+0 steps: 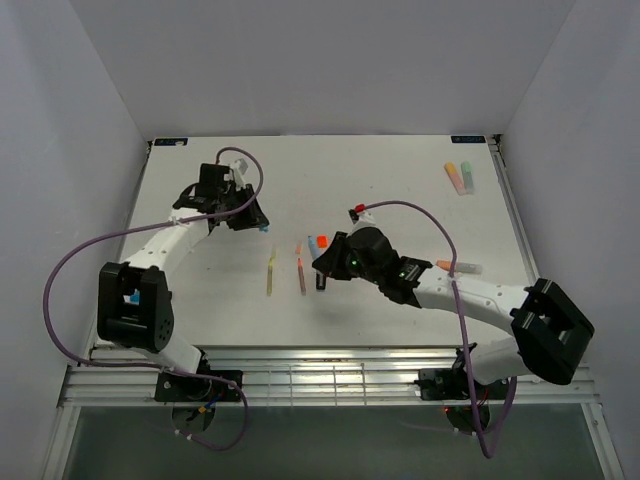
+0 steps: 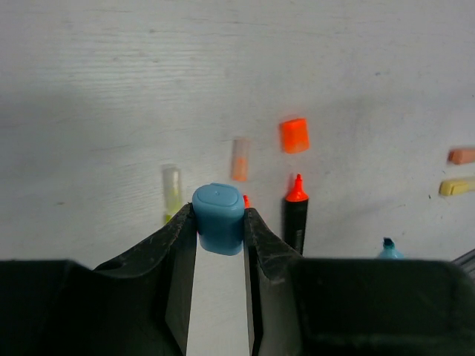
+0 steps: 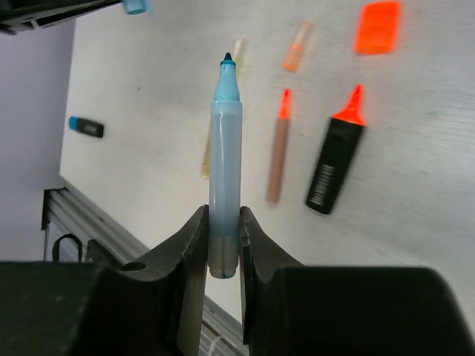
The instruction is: Open the pen caps
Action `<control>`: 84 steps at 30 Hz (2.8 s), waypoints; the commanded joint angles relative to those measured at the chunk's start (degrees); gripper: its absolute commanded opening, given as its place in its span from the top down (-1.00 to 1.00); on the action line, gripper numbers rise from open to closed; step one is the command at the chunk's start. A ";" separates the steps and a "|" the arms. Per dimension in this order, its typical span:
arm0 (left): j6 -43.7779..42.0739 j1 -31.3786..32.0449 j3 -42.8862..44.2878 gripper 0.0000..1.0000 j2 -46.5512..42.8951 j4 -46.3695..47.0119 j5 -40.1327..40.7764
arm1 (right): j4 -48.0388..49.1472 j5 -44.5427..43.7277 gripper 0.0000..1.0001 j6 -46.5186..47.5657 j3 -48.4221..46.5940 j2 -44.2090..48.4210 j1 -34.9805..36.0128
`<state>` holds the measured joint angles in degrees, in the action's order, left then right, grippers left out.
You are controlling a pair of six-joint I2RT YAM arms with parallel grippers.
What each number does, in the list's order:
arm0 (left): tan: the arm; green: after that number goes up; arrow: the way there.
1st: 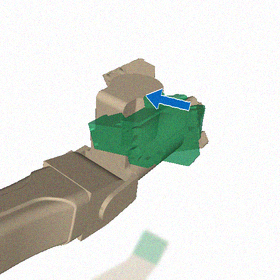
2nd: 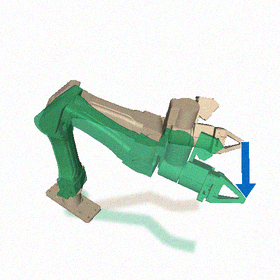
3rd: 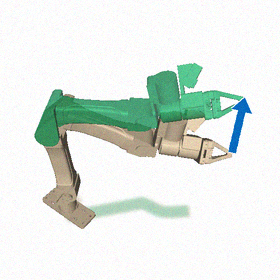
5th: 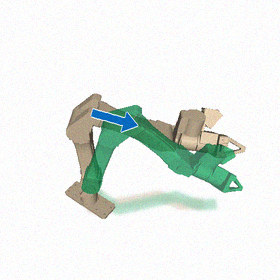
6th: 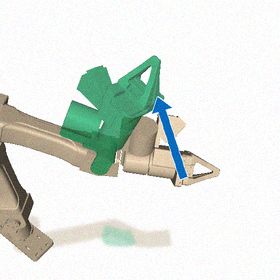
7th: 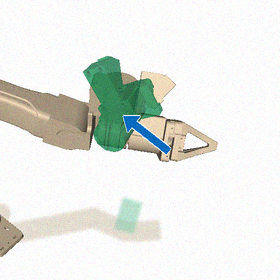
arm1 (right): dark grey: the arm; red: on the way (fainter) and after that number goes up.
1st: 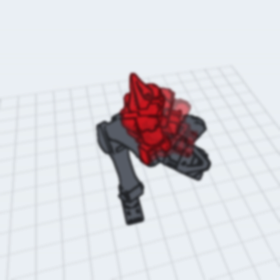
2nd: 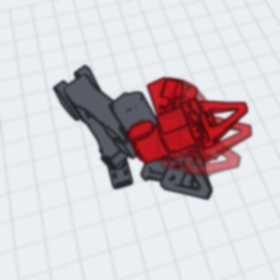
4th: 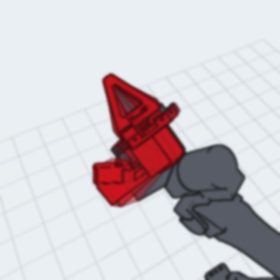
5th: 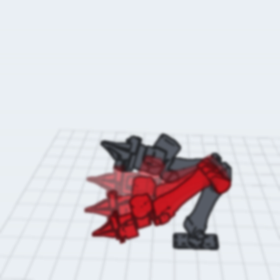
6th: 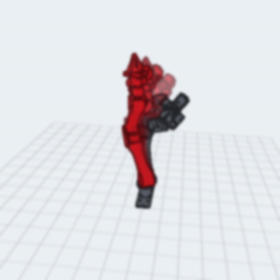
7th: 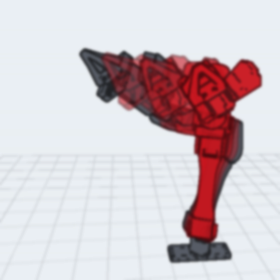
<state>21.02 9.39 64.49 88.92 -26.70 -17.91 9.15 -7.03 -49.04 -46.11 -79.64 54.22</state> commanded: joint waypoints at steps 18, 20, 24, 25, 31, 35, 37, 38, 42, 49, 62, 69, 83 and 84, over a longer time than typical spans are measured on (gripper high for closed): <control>8.95 25.94 20.14 0.96 22.68 5.52 10.35 | 7.81 4.21 0.85 4.48 19.39 9.24 -11.32; 8.96 26.47 22.08 0.95 24.36 5.34 10.70 | 7.99 4.83 0.85 4.48 19.83 9.15 -11.76; 8.87 27.44 24.63 0.91 28.22 4.20 11.93 | 8.52 4.13 0.85 3.60 22.45 10.28 -11.94; 8.87 27.53 24.98 0.90 28.49 4.20 12.11 | 8.52 3.95 0.85 3.42 22.99 10.64 -12.11; 9.66 27.97 26.39 0.81 31.30 2.27 13.25 | 8.43 3.34 0.85 2.81 25.54 12.49 -13.35; 11.15 28.23 27.44 0.76 32.53 -0.27 14.56 | 9.83 4.39 0.85 3.15 25.19 11.35 -13.52; 11.59 28.40 28.50 0.74 32.89 -1.25 15.45 | 11.41 5.53 0.85 3.33 24.93 10.03 -13.61; 12.11 28.49 29.02 0.71 33.41 -2.73 15.89 | 11.85 5.71 0.85 3.16 24.58 9.24 -13.52; 12.99 28.76 32.01 0.56 34.47 -7.13 17.21 | 13.17 6.41 0.85 2.81 24.22 7.66 -13.52; 14.14 28.93 33.16 0.46 34.38 -9.95 20.81 | 14.41 6.41 0.85 2.63 24.31 6.51 -13.61; 14.05 29.64 35.88 0.21 37.46 -11.45 20.90 | 14.67 8.61 0.85 3.07 23.08 4.84 -13.61; 14.23 29.72 36.59 0.07 37.99 -11.97 21.87 | 16.34 9.31 0.85 2.89 23.25 3.79 -13.52; 14.49 30.08 39.75 -0.07 36.67 -12.32 21.25 | 20.20 10.54 0.85 2.37 23.00 0.37 -13.52; 14.49 30.08 40.36 -0.08 36.41 -12.50 21.25 | 20.47 10.72 0.85 2.28 22.64 -0.16 -13.61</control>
<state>35.40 39.03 101.84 127.31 -39.05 3.03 25.65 2.83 -46.24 -21.08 -78.19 40.84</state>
